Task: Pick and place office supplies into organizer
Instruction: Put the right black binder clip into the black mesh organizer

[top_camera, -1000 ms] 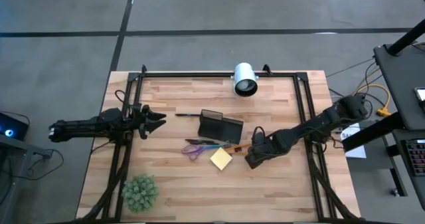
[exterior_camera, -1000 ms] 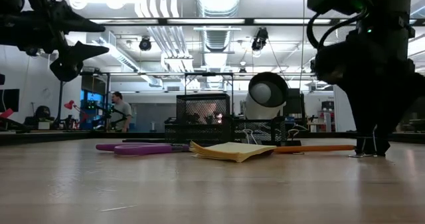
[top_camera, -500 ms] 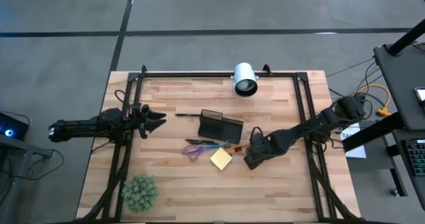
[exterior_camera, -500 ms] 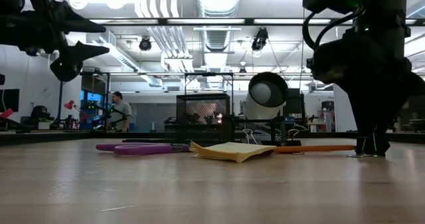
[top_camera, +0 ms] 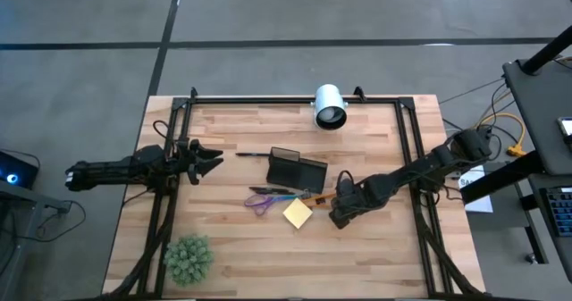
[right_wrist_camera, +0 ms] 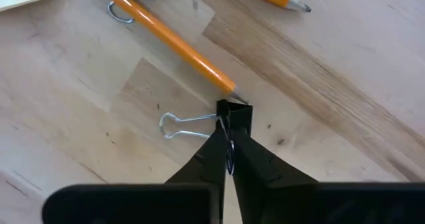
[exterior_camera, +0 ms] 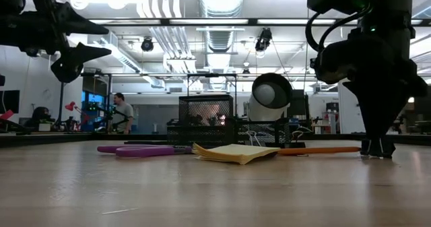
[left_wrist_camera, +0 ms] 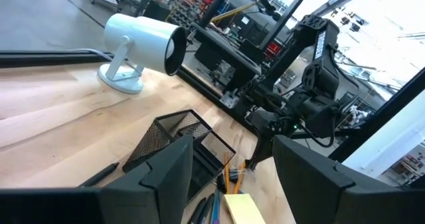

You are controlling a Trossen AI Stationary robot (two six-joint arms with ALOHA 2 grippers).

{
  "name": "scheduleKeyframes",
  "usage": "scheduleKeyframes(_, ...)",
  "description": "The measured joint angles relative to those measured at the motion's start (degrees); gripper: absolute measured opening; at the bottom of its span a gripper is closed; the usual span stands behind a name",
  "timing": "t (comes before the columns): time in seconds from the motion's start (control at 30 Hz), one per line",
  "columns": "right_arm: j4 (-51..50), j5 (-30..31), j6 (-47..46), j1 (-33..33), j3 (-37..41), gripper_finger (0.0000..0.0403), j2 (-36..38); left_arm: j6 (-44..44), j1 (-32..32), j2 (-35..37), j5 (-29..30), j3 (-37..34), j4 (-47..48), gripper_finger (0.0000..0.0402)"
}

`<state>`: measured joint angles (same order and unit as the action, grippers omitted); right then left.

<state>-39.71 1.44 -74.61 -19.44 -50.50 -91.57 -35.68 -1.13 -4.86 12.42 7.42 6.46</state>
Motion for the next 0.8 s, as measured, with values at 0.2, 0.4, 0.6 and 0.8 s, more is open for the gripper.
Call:
scheduleKeyframes(0.2, -0.2, -0.3, 2.8, 0.2, -3.9, 0.0008, 1.9, 0.0, 0.0, 0.0, 0.0, -0.1, 0.0, 0.0195)
scheduleKeyframes(0.4, 0.1, 1.5, 8.3, 4.2, -12.2, 0.0008, 2.0, 0.0, 0.0, -0.5, 0.0, -0.2, 0.0, 0.0195)
scheduleKeyframes(0.6, 3.3, 3.0, 18.3, 13.5, -20.6, 0.0008, -3.3, 0.1, 0.0, -1.3, 0.1, -0.3, 0.1, 0.0195)
scheduleKeyframes(0.8, 3.7, -0.9, 24.5, 17.4, -30.0, 0.0008, -12.2, 0.1, 0.0, -2.7, 0.1, -0.3, 0.1, 0.0195)
